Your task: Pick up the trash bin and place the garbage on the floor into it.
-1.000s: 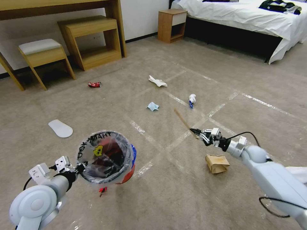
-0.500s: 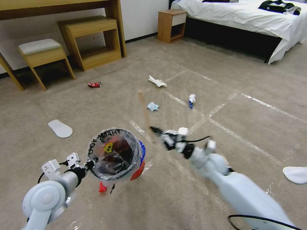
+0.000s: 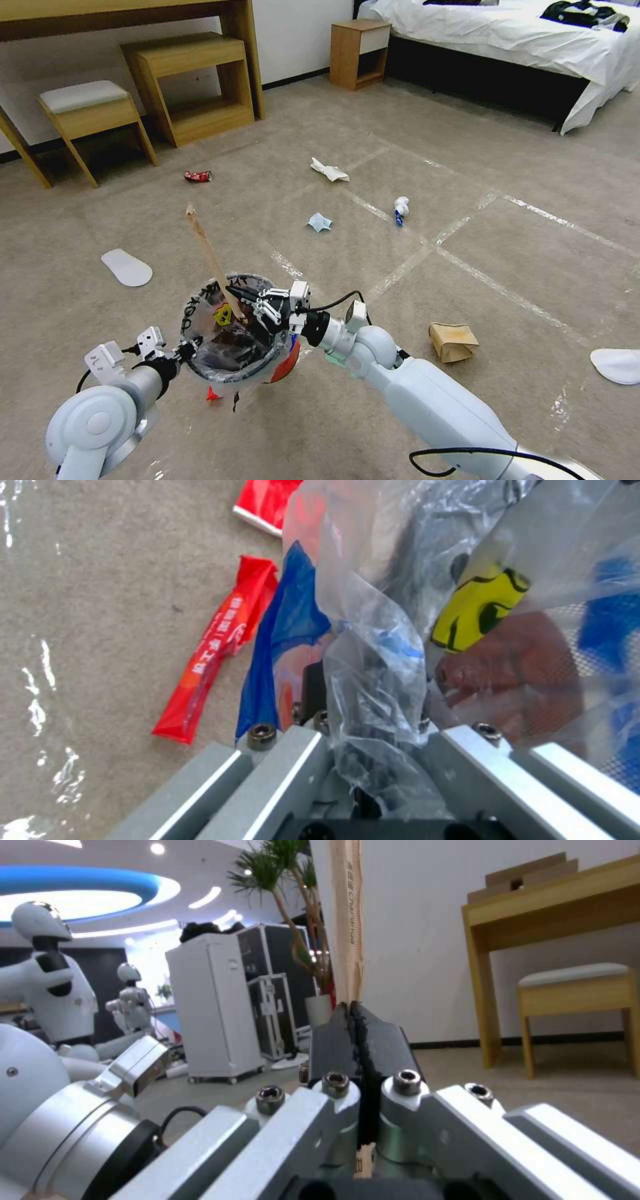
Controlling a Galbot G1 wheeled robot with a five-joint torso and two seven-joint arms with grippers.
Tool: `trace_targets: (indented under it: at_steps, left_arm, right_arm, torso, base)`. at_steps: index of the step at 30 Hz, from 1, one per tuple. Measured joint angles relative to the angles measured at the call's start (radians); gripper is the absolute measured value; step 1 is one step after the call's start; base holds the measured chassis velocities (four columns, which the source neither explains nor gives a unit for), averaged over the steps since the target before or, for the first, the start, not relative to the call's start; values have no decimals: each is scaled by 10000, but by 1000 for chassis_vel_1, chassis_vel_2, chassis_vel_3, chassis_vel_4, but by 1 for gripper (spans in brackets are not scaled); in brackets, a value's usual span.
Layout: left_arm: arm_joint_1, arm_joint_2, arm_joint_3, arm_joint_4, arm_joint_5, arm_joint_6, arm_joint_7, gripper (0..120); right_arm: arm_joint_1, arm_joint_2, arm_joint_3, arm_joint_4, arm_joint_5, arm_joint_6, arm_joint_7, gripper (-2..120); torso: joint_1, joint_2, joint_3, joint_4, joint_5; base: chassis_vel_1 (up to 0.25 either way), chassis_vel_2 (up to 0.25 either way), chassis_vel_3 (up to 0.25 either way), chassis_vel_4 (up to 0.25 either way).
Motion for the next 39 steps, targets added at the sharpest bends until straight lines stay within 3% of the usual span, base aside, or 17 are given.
trace_targets:
  at_steps: [9, 17, 39]
  left_arm:
    - [-52, 125, 31, -11, -119, 89, -179, 0]
    - [48, 37, 63, -220, -150, 160, -302, 0]
    - [68, 99, 20, -674, -592, 196, -636, 0]
  right_arm:
    - [262, -95, -79, 23, -81, 58, -241, 0]
    - [418, 355, -229, -910, -760, 491, -412, 0]
    - [541, 945, -484, -1543, -1390, 819, -365, 0]
  torso:
    - [0, 0, 0, 0, 2]
    - [0, 0, 0, 2, 2]
    - [0, -2, -1, 1, 1]
  base:
    - [0, 0, 0, 0]
    - [0, 0, 0, 0]
    - [0, 0, 0, 0]
